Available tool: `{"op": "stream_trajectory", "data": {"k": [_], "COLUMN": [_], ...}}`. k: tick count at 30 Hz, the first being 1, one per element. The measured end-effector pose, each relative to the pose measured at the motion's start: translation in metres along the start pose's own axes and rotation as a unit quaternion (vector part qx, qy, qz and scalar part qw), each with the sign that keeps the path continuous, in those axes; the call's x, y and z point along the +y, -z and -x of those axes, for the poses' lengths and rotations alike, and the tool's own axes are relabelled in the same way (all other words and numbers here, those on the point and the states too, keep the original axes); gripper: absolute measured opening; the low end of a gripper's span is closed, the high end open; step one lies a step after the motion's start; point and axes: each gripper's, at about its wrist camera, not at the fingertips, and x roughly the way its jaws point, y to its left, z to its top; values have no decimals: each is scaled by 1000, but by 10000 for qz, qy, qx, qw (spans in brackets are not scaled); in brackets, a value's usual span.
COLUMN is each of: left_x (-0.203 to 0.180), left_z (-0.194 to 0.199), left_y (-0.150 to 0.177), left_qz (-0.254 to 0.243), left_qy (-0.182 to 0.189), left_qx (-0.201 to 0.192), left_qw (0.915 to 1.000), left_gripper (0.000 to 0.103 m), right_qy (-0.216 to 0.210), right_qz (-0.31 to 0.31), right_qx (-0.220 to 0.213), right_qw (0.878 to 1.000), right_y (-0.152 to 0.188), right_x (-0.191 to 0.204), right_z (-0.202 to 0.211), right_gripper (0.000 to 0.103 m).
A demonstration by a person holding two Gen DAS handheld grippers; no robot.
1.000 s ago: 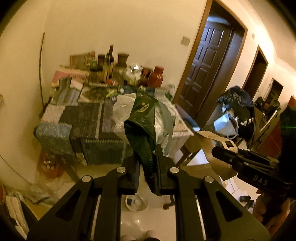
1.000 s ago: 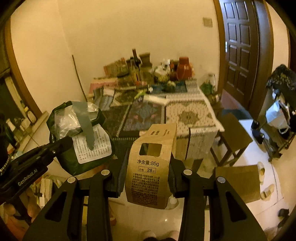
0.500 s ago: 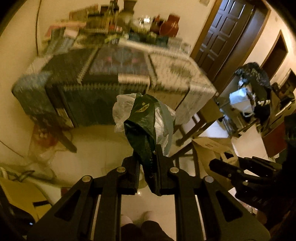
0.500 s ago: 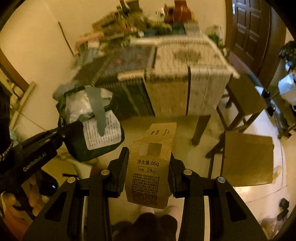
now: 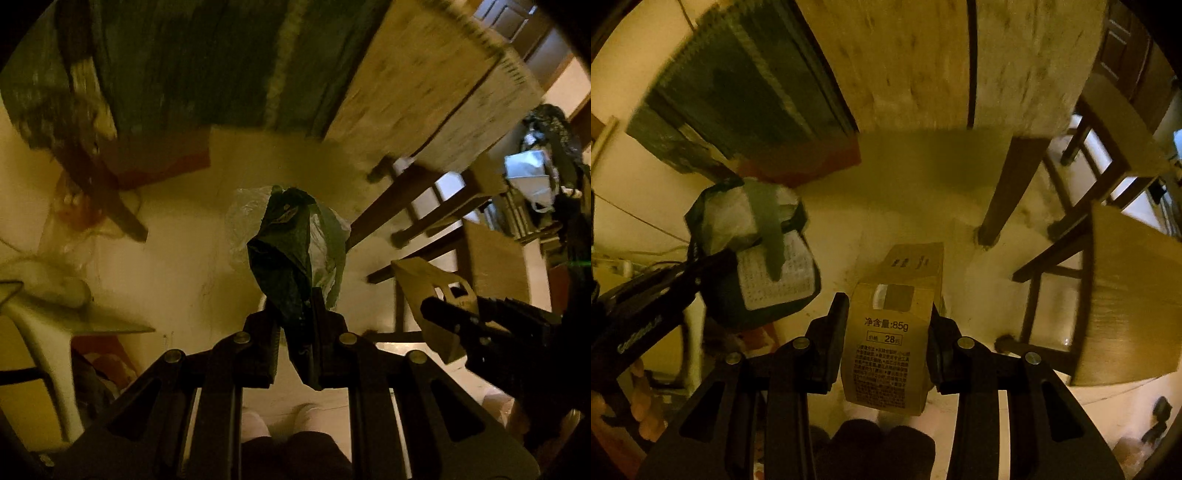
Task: Collect trash
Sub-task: 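Open the right tool to drop the box while the left tool drops the bag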
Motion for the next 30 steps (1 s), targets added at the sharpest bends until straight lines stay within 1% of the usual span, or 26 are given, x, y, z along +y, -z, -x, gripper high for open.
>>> {"op": "stream_trajectory", "data": {"k": [5,8,10,12,13,15,16,18,24,25,26,27,28,30], "left_x": [29,39,43,43,43,38,34,29,0,-4,-7,-8,-9,-11], "left_z": [-55,-80,-93,-105,-111,-119,-122,-131,-155,-157,-163,-167,-171,-173], "left_y": [18,24,26,29,30,30,30,31,27,27,26,26,27,30], "left_qz": [196,265,301,318,314,297,286,240,-26,-55,-74,-75,-62,-54], "left_qy": [-122,-161,-171,-157,-145,-119,-97,-45,156,174,170,113,22,9], "left_qx": [245,351,413,485,525,601,634,715,976,1026,1128,1193,1249,1321], "left_qw": [9994,9989,9985,9982,9980,9977,9975,9971,9951,9946,9934,9928,9921,9912], "left_gripper": [14,14,14,14,14,14,14,14,14,23,45,57,64,64], "right_qy": [-154,-256,-269,-253,-224,-244,-253,-228,33,80,123,152,166,184], "right_qz": [13,44,39,7,-19,-96,-138,-232,-428,-442,-456,-474,-492,-539], "right_qx": [169,198,324,383,365,365,396,429,450,439,430,430,435,424], "right_qw": [9997,9995,9991,9989,9991,9990,9988,9985,9981,9980,9980,9978,9977,9975], "right_y": [3,3,1,1,2,3,4,6,8,8,8,8,7,5], "right_x": [-7,-11,-14,-18,-19,-24,-26,-31,-51,-53,-55,-56,-58,-56], "right_z": [-63,-86,-100,-109,-110,-112,-112,-112,-103,-99,-94,-91,-88,-80], "right_gripper": [35,36,40,51,53,59,60,60,60,60,60,60,60,60]}}
